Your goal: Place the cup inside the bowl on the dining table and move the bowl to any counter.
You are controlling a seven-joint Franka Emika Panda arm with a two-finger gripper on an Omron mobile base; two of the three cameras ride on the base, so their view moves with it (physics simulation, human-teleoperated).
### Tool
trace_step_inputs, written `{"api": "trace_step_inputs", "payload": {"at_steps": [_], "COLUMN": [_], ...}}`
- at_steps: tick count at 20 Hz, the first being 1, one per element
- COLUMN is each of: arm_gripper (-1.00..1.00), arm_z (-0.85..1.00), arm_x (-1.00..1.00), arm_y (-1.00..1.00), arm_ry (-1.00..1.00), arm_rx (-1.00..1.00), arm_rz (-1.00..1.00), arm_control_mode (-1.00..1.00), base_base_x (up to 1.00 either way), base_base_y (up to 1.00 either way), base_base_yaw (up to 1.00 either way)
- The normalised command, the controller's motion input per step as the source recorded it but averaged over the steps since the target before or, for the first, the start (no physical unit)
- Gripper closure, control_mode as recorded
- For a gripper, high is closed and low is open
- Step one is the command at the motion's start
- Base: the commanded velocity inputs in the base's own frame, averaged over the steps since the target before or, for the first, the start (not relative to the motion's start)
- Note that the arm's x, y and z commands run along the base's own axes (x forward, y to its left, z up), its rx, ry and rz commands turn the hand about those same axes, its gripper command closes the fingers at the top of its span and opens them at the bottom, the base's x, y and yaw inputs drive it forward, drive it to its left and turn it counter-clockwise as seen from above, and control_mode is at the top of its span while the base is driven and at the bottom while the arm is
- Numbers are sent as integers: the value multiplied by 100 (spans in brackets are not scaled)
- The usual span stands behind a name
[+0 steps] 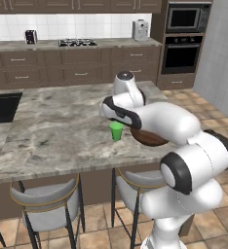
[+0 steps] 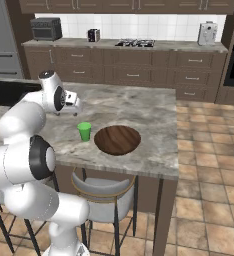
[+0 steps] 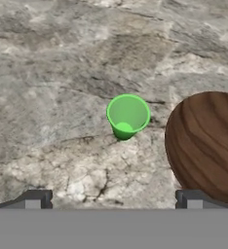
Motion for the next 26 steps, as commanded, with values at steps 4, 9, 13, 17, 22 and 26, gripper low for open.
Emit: {"api": "trace_step_inputs", "payload": {"at_steps": [4,9,13,17,22,26], "arm_gripper": [-100,-100,-100,-100,-100,-100], "arm_z": [-11,-4,0,0,-4,-19], "arm_x": [12,20,15,28,24,24], "arm_y": [4,0,0,0,0,0], "arm_ry": [0,0,0,0,0,0], "arm_rx": [-4,-4,0,0,0,0], "arm_rz": [-3,-3,-2,-2,-1,0], "arm_control_mode": [-100,-100,-100,-100,-100,-100], "base_base_x": [0,0,0,0,0,0], "base_base_y": [0,0,0,0,0,0], "base_base_yaw": [0,0,0,0,0,0]}}
